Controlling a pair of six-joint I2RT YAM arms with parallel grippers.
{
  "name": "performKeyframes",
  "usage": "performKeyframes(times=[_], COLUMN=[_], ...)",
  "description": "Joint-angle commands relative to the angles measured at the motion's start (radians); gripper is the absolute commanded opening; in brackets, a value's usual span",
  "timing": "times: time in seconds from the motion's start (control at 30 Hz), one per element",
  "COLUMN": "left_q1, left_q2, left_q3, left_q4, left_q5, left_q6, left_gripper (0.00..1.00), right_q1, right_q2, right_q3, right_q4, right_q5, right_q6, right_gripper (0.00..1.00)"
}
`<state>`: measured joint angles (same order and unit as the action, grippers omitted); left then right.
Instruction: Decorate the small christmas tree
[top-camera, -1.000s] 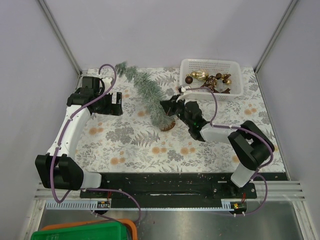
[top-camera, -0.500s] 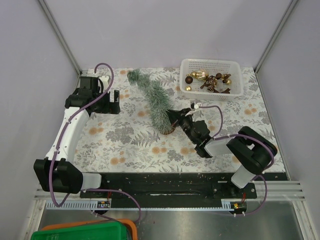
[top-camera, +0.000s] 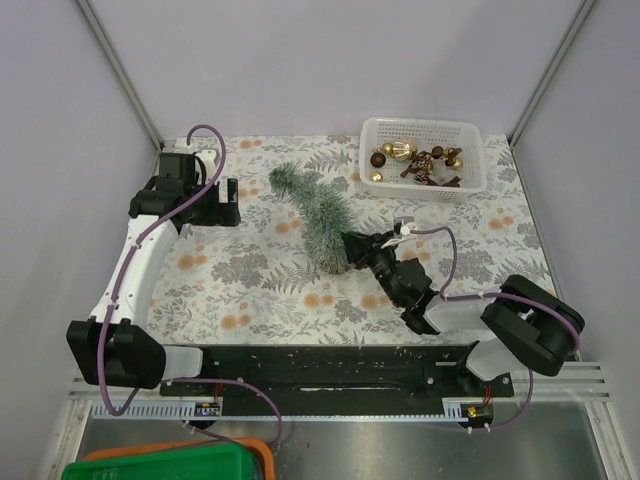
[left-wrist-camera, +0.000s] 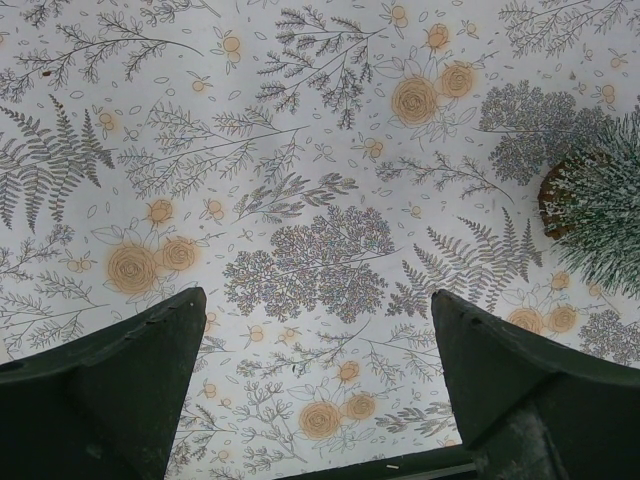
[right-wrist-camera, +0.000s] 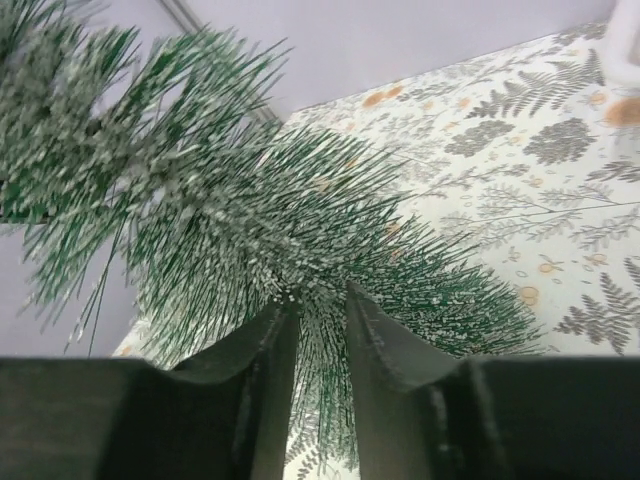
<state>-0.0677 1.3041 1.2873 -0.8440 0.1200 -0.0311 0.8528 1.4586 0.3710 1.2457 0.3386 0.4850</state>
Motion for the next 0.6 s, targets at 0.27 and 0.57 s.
performKeyframes(times=[0.27,0.57], left_q1=[0.003,0.003], left_q2=[-0.039,-0.045], left_q3=[0.015,0.024], left_q4=[0.034,0.036], left_q5=[0.003,-0.008], left_q6=[0.005,0.016], left_gripper=[0.99,0.99], right_q1=[0.008,0.005], right_q2=[-0.171,-0.509], right_q3=[-0.012,0.052], right_q4=[-0.204,-0.633], right_q5=[0.129,0.161], right_q6=[-0.049,-0.152], right_gripper=[0.52,0.69])
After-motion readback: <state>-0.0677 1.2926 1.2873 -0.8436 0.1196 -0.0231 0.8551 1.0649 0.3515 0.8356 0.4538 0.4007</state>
